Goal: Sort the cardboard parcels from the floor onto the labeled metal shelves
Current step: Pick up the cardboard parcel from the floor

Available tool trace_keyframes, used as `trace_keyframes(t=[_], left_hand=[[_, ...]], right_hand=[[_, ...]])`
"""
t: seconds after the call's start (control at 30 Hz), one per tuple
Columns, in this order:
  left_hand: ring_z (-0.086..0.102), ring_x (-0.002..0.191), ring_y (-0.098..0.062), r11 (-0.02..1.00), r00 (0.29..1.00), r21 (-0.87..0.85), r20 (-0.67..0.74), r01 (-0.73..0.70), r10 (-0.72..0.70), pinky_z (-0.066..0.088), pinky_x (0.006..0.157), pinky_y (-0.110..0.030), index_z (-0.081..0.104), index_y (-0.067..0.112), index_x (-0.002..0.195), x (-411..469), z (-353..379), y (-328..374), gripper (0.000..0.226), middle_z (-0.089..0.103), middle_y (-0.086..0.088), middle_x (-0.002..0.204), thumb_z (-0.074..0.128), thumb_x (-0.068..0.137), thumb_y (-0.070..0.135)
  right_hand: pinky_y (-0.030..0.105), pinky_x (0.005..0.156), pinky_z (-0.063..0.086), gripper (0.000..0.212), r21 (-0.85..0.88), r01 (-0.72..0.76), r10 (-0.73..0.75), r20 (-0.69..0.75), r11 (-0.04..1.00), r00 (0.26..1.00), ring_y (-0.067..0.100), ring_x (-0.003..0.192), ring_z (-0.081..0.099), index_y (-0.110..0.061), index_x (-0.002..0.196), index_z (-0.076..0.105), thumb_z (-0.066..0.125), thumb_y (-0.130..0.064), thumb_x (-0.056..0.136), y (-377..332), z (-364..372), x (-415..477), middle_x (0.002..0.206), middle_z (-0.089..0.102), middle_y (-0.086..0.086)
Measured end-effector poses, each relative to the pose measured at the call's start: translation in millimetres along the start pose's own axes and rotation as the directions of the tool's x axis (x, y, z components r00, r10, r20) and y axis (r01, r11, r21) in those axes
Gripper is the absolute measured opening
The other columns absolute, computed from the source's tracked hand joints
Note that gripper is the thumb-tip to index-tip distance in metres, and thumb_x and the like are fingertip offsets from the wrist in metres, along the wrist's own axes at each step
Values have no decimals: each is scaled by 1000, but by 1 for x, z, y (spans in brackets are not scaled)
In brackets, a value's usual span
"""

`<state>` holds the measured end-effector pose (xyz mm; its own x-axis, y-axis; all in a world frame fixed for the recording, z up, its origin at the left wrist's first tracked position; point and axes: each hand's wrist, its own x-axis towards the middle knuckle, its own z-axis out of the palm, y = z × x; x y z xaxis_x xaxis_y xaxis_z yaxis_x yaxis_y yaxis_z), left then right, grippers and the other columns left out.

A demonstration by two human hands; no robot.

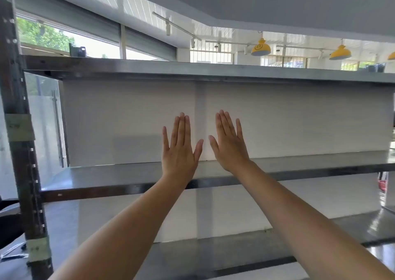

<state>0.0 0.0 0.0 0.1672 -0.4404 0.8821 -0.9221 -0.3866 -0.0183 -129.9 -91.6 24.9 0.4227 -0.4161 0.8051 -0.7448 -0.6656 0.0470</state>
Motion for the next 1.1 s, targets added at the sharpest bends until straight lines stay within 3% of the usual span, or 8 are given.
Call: trace_keyframes(t=[0.2,0.4,0.57,0.93,1.1], left_hand=[[-4,155,-23,990,997,-120,8,-78,80,2,125,-51,-2,9,160,0,17,57,76,-4,-8,169,8,102,58],[-11,155,-21,955,982,-238,11,-180,187,0,125,-50,-8,10,159,-2,22,156,78,-11,-7,169,6,101,60],[-19,153,-21,904,957,-331,14,-270,291,-4,125,-50,-14,9,158,-13,16,250,77,-18,-8,167,7,103,59],[-13,154,-22,677,882,-607,-88,-416,462,2,126,-48,-10,7,158,-56,-37,468,76,-13,-10,168,7,103,57],[-8,155,-24,595,859,-682,-98,-426,502,4,126,-49,-4,7,159,-78,-61,558,75,-8,-11,168,5,102,55]], right_hand=[[37,117,-21,67,-119,-87,91,31,989,995,14,147,-18,-13,159,1,24,-47,106,54,-17,-23,167,-6,4],[44,124,-8,70,-290,-139,169,79,947,983,20,153,-9,-12,158,-3,21,-50,105,141,-62,-77,167,-8,5],[43,123,-11,68,-361,-276,309,38,891,950,18,152,-14,-9,158,-7,19,-43,106,222,-118,-124,166,-12,6],[44,123,-10,67,-533,-461,523,-38,710,851,17,152,-15,-8,158,-6,22,-40,106,368,-232,-251,166,-13,6],[47,124,-6,67,-644,-502,582,-106,578,806,21,154,-4,-3,157,5,18,-41,104,433,-290,-305,167,1,11]])
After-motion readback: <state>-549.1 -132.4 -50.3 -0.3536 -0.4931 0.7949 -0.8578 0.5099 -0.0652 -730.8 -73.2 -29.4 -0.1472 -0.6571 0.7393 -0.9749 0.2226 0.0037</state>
